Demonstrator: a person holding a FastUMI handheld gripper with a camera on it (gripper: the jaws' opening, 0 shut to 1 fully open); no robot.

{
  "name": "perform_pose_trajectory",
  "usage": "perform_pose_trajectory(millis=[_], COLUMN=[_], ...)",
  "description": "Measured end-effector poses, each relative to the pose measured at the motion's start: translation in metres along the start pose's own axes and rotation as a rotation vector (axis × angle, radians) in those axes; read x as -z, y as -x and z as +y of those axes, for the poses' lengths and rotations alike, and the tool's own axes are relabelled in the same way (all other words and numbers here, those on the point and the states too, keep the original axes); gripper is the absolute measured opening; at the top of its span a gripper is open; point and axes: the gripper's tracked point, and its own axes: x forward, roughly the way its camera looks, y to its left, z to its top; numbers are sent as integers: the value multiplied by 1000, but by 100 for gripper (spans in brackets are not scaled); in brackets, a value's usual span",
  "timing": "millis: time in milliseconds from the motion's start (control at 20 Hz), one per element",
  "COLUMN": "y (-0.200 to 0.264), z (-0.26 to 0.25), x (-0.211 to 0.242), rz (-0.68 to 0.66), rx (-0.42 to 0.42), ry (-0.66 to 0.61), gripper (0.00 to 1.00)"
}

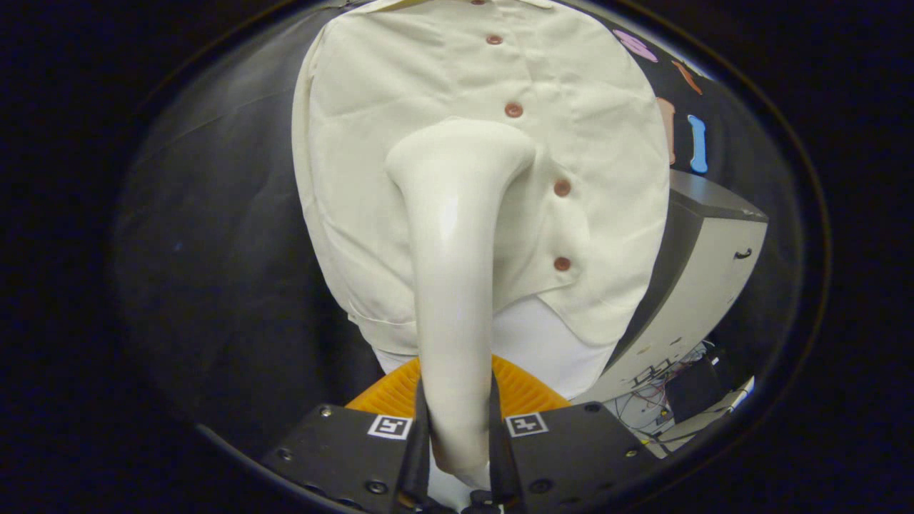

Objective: Iron the clothes twice with a garment steamer, once on the left side and once on the right side.

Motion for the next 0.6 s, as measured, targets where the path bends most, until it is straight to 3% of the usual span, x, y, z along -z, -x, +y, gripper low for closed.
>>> perform_pose_trajectory(millis=[400,600], y=[-19,-14], z=[8,7], x=[85,99], rz=[187,221], rx=[-29,-53], ry=[-11,-26], gripper=[34,32])
